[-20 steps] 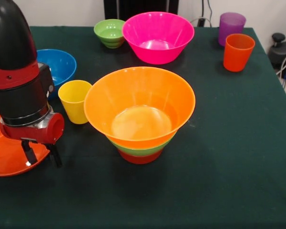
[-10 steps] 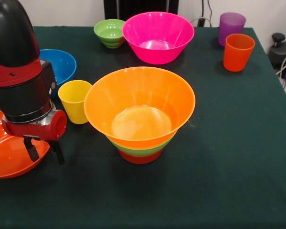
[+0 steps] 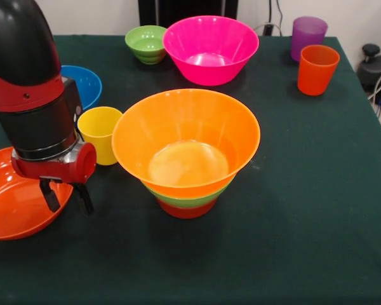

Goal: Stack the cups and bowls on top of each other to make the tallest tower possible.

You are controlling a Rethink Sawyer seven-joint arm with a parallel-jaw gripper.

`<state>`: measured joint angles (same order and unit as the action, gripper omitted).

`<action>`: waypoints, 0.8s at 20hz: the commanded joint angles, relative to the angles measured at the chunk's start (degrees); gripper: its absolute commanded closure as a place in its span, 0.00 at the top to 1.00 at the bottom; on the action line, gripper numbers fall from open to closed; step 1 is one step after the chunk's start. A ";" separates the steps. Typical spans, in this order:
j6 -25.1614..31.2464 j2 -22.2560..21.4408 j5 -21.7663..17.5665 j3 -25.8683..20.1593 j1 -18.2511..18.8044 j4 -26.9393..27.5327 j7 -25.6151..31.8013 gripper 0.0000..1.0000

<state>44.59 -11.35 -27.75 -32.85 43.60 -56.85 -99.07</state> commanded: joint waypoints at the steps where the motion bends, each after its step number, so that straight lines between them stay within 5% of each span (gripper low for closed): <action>1: -3.11 -1.16 -5.60 -0.34 -0.93 -5.01 15.20 1.00; 7: -2.65 -0.83 -5.35 -0.33 -0.93 -4.55 14.53 1.00; 8: -2.71 -0.92 -5.77 -0.27 -0.99 -4.46 14.09 0.00; 16: -4.69 -1.51 -7.05 0.84 -1.62 -4.35 11.42 0.00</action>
<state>43.43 -13.03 -29.37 -32.85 43.59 -58.21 -99.07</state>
